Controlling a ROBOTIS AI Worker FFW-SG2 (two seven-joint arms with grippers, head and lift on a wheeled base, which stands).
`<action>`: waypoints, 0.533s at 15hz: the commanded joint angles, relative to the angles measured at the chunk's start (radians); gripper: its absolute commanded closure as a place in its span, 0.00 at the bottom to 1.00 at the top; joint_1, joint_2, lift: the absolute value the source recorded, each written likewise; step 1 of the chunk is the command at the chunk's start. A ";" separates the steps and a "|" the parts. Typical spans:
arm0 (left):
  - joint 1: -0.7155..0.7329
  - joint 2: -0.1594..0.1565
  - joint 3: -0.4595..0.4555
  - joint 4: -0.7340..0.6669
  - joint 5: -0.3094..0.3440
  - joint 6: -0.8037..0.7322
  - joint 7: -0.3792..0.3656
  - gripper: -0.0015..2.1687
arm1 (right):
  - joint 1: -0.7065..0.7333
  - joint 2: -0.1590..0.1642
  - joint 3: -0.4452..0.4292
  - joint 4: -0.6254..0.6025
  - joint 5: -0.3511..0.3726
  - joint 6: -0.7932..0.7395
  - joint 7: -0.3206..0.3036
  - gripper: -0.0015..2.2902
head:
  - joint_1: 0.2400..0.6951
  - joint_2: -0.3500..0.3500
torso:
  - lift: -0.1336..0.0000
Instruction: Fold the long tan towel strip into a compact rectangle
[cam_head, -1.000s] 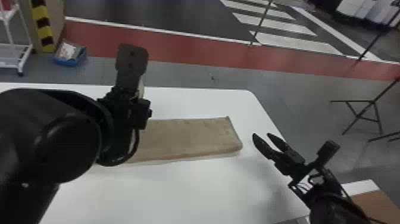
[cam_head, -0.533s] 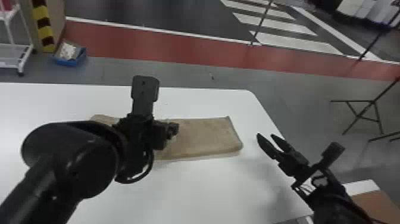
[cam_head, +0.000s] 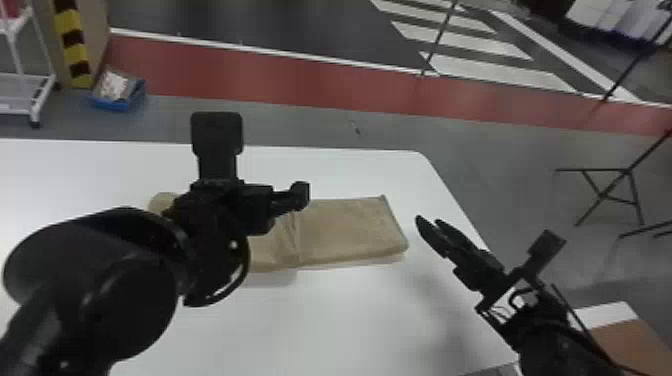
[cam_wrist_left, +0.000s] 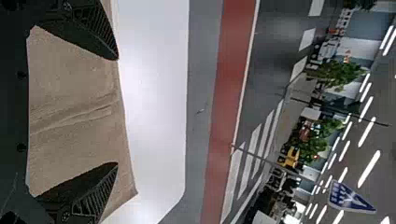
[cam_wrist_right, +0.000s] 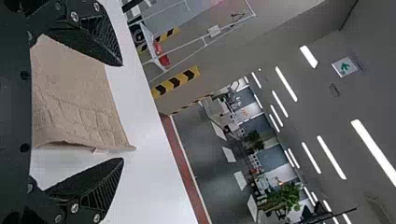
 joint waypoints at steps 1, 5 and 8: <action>0.036 0.038 0.028 -0.065 -0.138 0.000 -0.005 0.04 | -0.003 0.009 0.048 -0.088 0.005 0.109 -0.058 0.10 | 1.00 0.00 | 0.04; 0.085 0.191 0.088 -0.105 -0.316 -0.031 -0.038 0.04 | -0.037 0.009 0.209 -0.186 0.035 0.272 -0.196 0.13 | 1.00 0.03 | 0.04; 0.138 0.251 0.186 -0.104 -0.321 -0.111 -0.047 0.04 | -0.075 0.010 0.341 -0.228 0.092 0.382 -0.290 0.15 | 1.00 0.21 | 0.04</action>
